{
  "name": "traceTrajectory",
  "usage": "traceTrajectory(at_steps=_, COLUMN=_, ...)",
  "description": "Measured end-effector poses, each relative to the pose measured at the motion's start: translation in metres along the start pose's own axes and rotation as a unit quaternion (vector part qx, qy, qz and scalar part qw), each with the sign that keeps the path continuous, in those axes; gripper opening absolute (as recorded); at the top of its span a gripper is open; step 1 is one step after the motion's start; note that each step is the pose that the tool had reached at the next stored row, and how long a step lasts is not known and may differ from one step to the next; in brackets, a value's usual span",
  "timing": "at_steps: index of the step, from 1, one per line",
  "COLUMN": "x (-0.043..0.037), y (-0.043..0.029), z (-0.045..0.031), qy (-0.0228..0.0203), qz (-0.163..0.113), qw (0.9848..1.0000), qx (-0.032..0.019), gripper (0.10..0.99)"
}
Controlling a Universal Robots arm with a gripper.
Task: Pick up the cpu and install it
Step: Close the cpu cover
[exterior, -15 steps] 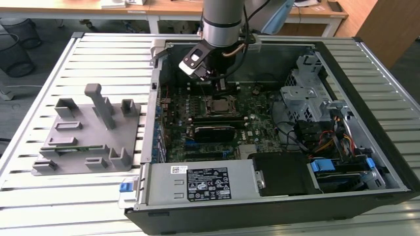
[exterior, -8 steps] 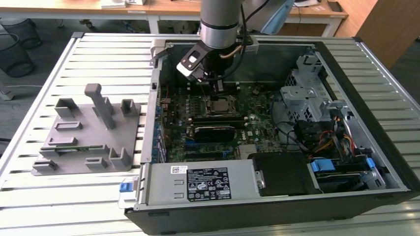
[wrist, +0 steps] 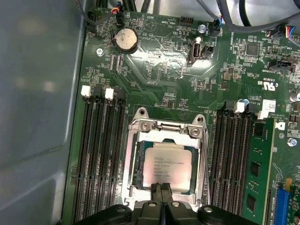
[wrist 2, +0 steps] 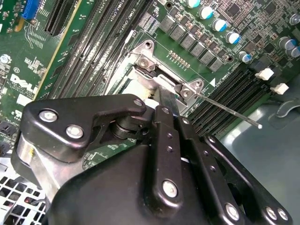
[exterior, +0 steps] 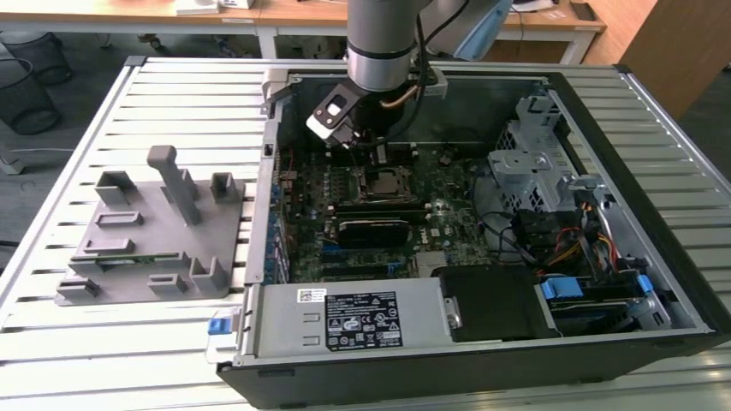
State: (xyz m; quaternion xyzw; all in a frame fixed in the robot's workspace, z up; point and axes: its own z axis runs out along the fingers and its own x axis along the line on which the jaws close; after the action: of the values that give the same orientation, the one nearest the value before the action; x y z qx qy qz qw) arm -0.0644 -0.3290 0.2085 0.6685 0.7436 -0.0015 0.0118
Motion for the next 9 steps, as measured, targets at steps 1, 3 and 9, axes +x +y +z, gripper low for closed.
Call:
traceTrajectory(at_steps=1, x=0.0, y=-0.0001, z=0.0006, qy=0.0, qz=0.0, qw=1.0, qx=0.0, gripper=0.106)
traceTrajectory(at_steps=3, x=0.0001, y=-0.0002, z=0.0018, qy=-0.0002, qz=0.0, qw=1.0, qx=0.0, gripper=0.106)
traceTrajectory(at_steps=9, x=0.0002, y=-0.0008, z=0.005, qy=-0.0008, qz=0.0, qw=1.0, qx=0.0001, gripper=0.106)
